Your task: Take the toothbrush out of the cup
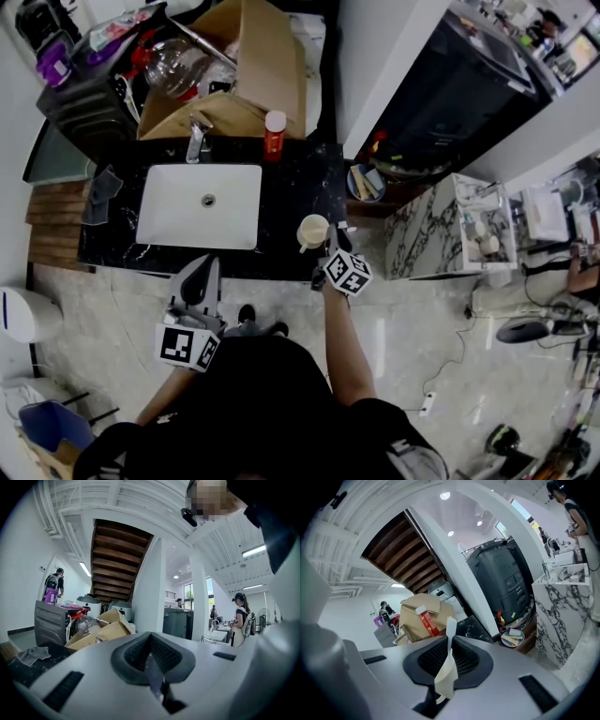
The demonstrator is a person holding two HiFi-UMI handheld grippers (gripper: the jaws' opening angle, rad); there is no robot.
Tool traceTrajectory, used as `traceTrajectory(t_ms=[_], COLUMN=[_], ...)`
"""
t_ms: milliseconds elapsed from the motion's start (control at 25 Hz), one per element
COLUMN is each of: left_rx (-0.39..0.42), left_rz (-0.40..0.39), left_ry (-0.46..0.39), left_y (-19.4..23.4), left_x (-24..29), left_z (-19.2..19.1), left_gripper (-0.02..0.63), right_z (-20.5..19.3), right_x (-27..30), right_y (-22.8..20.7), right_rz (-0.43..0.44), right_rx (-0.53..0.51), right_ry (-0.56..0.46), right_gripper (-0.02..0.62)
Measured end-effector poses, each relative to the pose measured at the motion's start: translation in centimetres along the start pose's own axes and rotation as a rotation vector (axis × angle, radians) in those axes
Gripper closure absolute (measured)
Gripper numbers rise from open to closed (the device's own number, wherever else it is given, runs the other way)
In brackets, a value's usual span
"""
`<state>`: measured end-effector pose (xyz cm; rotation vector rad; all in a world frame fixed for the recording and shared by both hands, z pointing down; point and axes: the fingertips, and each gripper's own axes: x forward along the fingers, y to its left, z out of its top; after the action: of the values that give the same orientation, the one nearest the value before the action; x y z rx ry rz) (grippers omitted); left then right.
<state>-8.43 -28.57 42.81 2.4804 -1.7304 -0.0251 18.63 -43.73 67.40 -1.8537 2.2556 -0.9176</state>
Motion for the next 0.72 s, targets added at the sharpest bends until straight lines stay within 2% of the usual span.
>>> traceTrajectory(t_ms=[160, 480, 720], left_rx=[0.0, -0.01, -0.031], left_rz=[-0.004, -0.009, -0.035], left_ry=[-0.003, -0.017, -0.049], left_y=[0.0, 0.1, 0.4], left_x=[0.1, 0.4, 0.5], left_z=[0.1, 0.6, 1.4], left_gripper=[0.603, 0.603, 0.603], right_z=[0.6, 3.6, 6.4], right_x=[-0.1, -1.9, -5.3], right_y=[0.7, 3.2, 6.1], right_rz=[0.018, 0.038, 0.081], right_rx=[-0.024, -0.162, -0.195], right_ry=[-0.014, -0.07, -0.136], right_gripper=[0.552, 0.555, 0.555])
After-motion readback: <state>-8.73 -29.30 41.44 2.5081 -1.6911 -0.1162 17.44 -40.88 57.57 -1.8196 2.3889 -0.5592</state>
